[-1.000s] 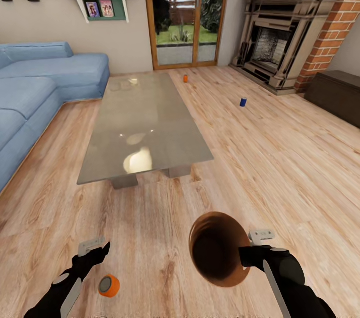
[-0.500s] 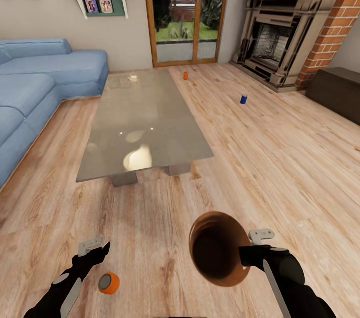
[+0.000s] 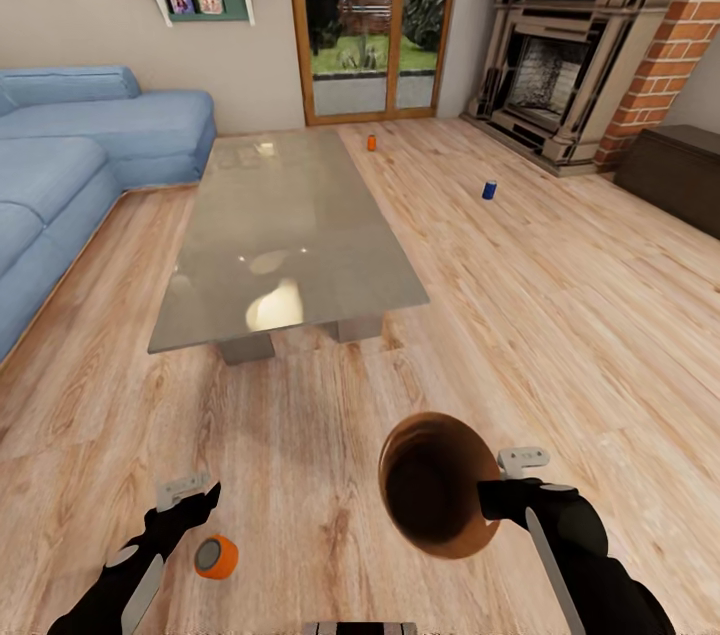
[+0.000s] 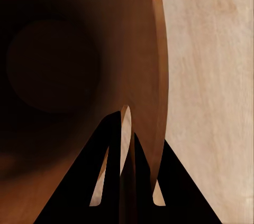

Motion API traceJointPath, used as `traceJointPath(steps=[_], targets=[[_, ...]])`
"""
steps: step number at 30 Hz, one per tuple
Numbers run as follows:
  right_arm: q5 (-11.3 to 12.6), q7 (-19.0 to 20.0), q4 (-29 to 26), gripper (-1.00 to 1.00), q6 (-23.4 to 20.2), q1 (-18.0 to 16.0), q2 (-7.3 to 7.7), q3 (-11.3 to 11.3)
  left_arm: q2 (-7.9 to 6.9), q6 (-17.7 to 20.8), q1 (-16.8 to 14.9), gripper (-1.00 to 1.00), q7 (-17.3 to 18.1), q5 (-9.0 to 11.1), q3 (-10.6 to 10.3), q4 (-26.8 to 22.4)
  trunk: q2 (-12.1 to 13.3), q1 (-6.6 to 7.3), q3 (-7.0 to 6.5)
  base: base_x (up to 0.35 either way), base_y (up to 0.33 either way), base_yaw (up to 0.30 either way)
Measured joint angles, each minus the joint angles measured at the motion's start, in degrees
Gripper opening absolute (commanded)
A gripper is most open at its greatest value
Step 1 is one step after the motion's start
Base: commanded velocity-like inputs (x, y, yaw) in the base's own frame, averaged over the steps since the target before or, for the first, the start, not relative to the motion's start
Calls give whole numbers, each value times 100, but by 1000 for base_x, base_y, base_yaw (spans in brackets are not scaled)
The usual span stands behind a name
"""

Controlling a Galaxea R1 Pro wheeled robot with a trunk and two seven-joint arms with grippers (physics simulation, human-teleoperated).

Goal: Put the three can of soda from the living room inside the tash can in the kitchen.

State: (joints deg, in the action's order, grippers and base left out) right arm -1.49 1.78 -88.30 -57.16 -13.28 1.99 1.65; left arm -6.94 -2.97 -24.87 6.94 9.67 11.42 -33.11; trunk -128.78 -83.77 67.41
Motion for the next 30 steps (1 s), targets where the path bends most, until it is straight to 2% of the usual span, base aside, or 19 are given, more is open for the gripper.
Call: traceJointPath(steps=[30], targets=[[-6,2,0,-100,2,-3,-5,1,0,-2,0,100,1,0,0,13,-1203,-659,812,0,0,0]])
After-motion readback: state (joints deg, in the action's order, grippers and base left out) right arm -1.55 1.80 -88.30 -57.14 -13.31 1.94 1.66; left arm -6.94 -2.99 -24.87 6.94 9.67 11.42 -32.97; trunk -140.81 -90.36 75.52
